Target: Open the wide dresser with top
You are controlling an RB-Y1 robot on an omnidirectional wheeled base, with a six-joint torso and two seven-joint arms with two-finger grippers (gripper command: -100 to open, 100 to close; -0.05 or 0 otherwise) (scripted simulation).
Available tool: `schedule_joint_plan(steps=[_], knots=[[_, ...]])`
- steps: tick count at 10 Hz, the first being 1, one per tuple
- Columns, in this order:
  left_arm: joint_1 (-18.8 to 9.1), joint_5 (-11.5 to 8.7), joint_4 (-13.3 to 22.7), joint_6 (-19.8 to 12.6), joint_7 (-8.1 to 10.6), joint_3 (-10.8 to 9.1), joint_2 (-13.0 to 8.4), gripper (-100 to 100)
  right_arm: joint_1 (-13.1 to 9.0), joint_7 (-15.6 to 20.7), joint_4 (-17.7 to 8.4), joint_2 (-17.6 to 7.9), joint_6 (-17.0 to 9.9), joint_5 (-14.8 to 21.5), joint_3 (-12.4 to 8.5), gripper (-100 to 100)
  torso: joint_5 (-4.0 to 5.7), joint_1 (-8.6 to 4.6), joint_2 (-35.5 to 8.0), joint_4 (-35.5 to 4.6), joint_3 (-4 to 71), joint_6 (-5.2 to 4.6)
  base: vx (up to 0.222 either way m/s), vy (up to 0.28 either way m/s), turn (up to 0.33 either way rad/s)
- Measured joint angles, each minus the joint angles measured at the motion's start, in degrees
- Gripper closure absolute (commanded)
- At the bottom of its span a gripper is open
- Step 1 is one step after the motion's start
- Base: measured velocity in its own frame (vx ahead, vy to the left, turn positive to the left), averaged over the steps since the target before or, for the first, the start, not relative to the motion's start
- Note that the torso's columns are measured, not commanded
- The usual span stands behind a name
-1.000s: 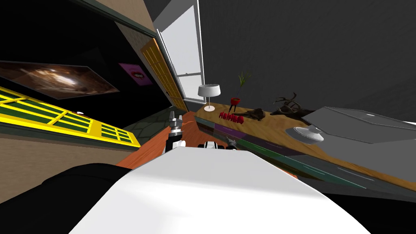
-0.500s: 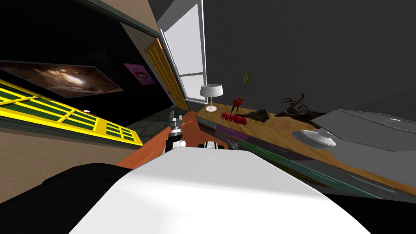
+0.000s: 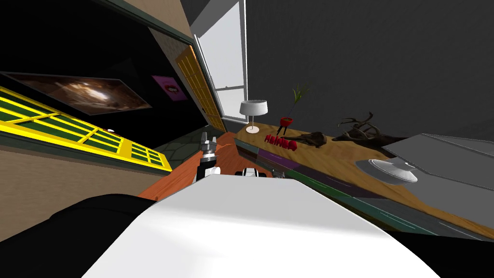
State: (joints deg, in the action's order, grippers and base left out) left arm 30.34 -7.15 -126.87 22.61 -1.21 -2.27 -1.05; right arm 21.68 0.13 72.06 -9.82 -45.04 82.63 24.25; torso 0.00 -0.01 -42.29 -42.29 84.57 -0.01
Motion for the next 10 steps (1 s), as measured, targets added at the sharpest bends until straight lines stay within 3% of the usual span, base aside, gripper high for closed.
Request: schedule_joint_plan(steps=[10], knots=[[0.0, 0.0, 0.0, 0.0, 0.00, 0.00, 0.0, 0, -2.1, 2.5, -12.9, -1.1, -14.0, 13.1, 4.5, -100, 0.00, 0.00, 0.0, 0.0, 0.0, 0.00, 0.046, 0.011, 0.062]])
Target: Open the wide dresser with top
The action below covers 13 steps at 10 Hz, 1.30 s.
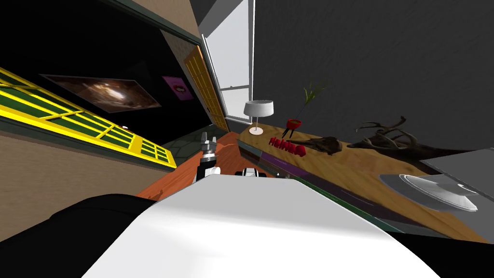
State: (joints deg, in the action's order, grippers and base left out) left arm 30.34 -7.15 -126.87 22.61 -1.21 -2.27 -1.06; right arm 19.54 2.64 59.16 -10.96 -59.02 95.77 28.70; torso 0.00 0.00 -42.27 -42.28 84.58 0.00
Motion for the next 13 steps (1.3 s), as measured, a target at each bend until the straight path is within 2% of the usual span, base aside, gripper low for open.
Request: schedule_joint_plan(steps=[6, 11, 13], knots=[[0.0, 0.0, 0.0, 0.0, 0.00, 0.00, 0.0, 0, -1.8, 2.2, -8.6, -1.7, -9.0, 8.3, 3.2, -100, 0.00, 0.01, 0.1, 0.0, 0.0, 0.00, 0.067, -0.003, 0.083], [0.0, 0.0, 0.0, 0.0, 0.00, 0.00, 0.0, 0, -2.9, 3.6, -13.5, -3.0, -14.7, 13.1, 5.2, -100, 0.01, -0.02, 0.0, 0.0, 0.0, 0.00, 0.052, -0.008, 0.070], [0.0, 0.0, 0.0, 0.0, 0.00, 0.00, 0.0, 0, -3.2, 3.7, -14.5, -3.2, -15.8, 13.9, 5.5, -100, 0.00, 0.02, -0.1, 0.0, -0.1, -0.01, -0.023, -0.010, 0.154]])
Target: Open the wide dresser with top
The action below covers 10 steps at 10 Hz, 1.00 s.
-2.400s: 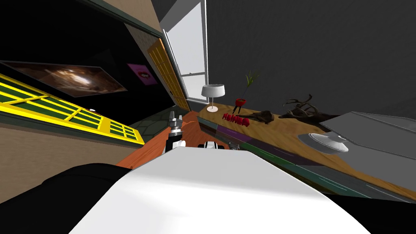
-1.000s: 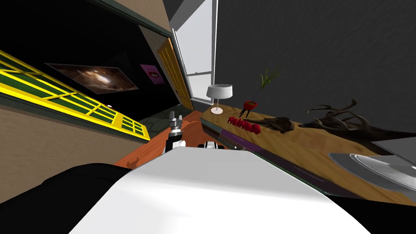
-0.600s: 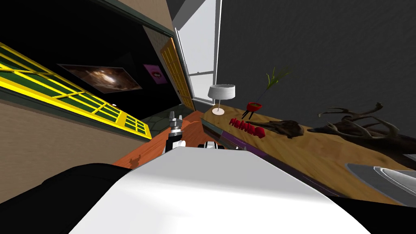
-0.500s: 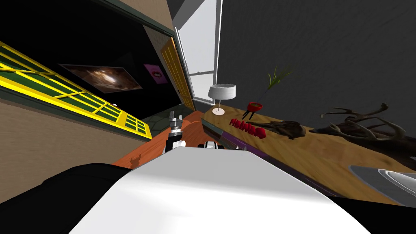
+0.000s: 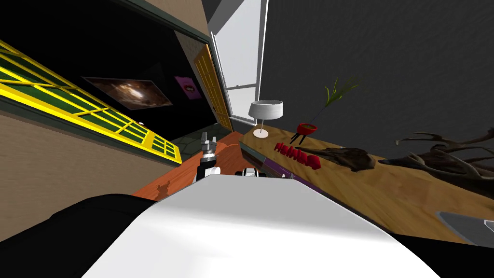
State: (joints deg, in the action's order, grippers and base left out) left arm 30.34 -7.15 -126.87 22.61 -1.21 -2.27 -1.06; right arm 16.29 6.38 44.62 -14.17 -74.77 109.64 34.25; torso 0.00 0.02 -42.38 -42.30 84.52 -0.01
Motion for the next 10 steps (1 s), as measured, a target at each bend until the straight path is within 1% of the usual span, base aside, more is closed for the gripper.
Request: schedule_joint_plan(steps=[1, 2, 3, 4, 5, 7, 8, 9, 10], knots=[[0.0, 0.0, 0.0, 0.0, 0.00, 0.01, 0.0, 0, -1.1, 0.0, -1.2, 0.1, 0.2, -0.9, -1.4, -100, -0.01, 0.00, -0.2, -0.1, -0.1, 0.06, -0.100, -0.032, 0.333], [0.0, 0.0, 0.0, 0.0, 0.00, 0.01, 0.0, 0, -1.5, -0.1, -2.1, 0.4, 0.1, -1.4, -2.2, -100, 0.00, -0.10, -0.2, -0.1, -0.1, 0.07, -0.167, -0.042, 0.444], [0.0, 0.0, 0.0, 0.0, 0.00, 0.01, 0.0, 0, -3.4, -0.6, -5.4, 1.5, -0.4, -2.3, -3.5, -100, 0.02, -0.36, 0.0, -0.1, -0.1, 0.17, -0.153, -0.021, 0.262], [0.0, 0.0, 0.0, 0.0, 0.00, 0.00, 0.0, 0, -3.3, -0.3, -4.7, 1.0, -0.1, -3.0, -4.5, -100, 0.02, -0.32, 0.2, 0.0, 0.1, 0.00, -0.153, -0.019, 0.304], [0.0, 0.0, 0.0, 0.0, 0.00, 0.01, 0.0, 0, -3.9, 0.3, -4.7, 1.0, 0.4, -4.1, -5.9, -100, -0.09, -0.41, 0.3, 0.0, 0.1, -0.01, -0.111, -0.007, 0.249], [0.0, 0.0, 0.0, 0.0, 0.00, 0.01, 0.0, 0, -6.3, -0.2, -8.5, 1.9, 0.4, -5.7, -8.1, -100, -0.11, -0.72, 0.6, 0.0, 0.2, 0.10, -0.116, -0.005, 0.331], [0.0, 0.0, 0.0, 0.0, 0.00, 0.00, 0.0, 0, -6.0, 0.7, -7.3, 1.8, 0.9, -6.5, -9.2, -100, -0.21, -0.73, 0.5, -0.1, 0.3, 0.08, -0.142, -0.002, 0.372], [0.0, 0.0, 0.0, 0.0, 0.00, 0.00, 0.0, 0, -7.2, 1.1, -9.0, 2.4, 0.6, -7.5, -10.6, -100, -0.11, -0.68, 0.5, -0.1, 0.2, 0.26, -0.114, 0.004, 0.247], [0.0, 0.0, 0.0, 0.0, 0.00, 0.00, 0.0, 0, -7.4, 1.3, -8.9, 2.3, 0.8, -8.1, -11.6, -100, -0.23, -0.66, 0.5, -0.1, 0.2, 0.05, -0.133, 0.011, 0.342]])
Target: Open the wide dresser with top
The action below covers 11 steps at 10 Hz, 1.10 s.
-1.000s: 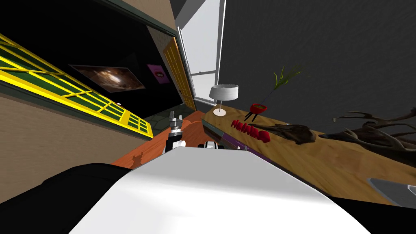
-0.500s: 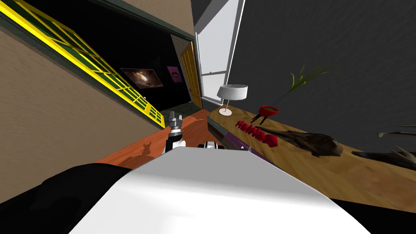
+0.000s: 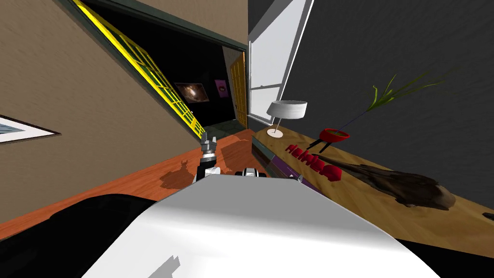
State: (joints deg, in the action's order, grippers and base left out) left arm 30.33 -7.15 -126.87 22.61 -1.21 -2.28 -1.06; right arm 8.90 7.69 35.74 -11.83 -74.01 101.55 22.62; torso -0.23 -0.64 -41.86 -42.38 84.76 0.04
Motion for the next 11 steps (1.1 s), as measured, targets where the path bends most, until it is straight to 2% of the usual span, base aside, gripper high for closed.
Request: schedule_joint_plan(steps=[1, 2, 4, 5, 6, 7, 9, 10, 11], knots=[[0.0, 0.0, 0.0, 0.0, 0.00, 0.01, 0.0, 0, -3.3, -2.4, -6.4, 0.8, -0.5, -0.8, -1.1, -100, 0.12, -0.26, 0.0, 0.0, -0.1, 0.07, -0.113, 0.008, 0.329], [0.0, 0.0, 0.0, 0.0, 0.00, 0.00, 0.0, 0, -2.7, -1.8, -5.4, 0.5, -0.2, -1.5, -2.4, -100, 0.09, -0.28, -0.1, 0.1, 0.0, -0.14, -0.041, -0.008, 0.045], [0.0, 0.0, 0.0, 0.0, 0.00, -0.01, 0.0, 0, -3.1, -0.9, -5.1, 0.7, 0.1, -1.7, -2.9, -100, 0.01, -0.28, 0.0, 0.1, 0.0, -0.25, 0.007, 0.001, -0.030], [0.0, 0.0, 0.0, 0.0, 0.00, -0.01, 0.0, 0, -2.2, 0.0, -3.0, 0.5, 0.4, -1.9, -3.0, -100, -0.05, -0.28, 0.0, 0.1, 0.0, -0.20, -0.094, 0.030, 0.323], [0.0, 0.0, 0.0, 0.0, 0.00, 0.01, 0.0, 0, -3.3, -0.4, -4.9, 0.6, 0.4, -2.9, -4.4, -100, 0.00, -0.39, -0.2, -0.1, -0.2, 0.18, -0.124, 0.015, 0.275], [0.0, 0.0, 0.0, 0.0, 0.00, -0.01, 0.0, 0, -3.0, 0.4, -3.2, 0.2, 1.0, -3.7, -5.5, -100, -0.09, -0.35, -0.2, -0.2, -0.1, 0.16, -0.159, -0.005, 0.392], [0.0, 0.0, 0.0, 0.0, 0.00, -0.01, 0.0, 0, -4.5, 1.3, -4.4, 0.5, 1.3, -5.4, -8.0, -100, -0.08, -0.19, 0.0, 0.0, 0.0, 0.07, -0.134, -0.005, 0.324], [0.0, 0.0, 0.0, 0.0, 0.00, 0.00, 0.0, 0, -5.8, 1.0, -6.5, 0.7, 1.1, -6.4, -9.4, -100, 0.01, -0.14, 0.0, 0.0, 0.0, 0.16, -0.104, 0.009, 0.240], [0.0, 0.0, 0.0, 0.0, 0.00, -0.01, 0.0, 0, -6.4, 1.1, -6.8, 0.7, 1.2, -7.1, -10.5, -100, 0.01, -0.04, 0.1, 0.0, 0.1, 0.07, -0.113, 0.033, 0.303]])
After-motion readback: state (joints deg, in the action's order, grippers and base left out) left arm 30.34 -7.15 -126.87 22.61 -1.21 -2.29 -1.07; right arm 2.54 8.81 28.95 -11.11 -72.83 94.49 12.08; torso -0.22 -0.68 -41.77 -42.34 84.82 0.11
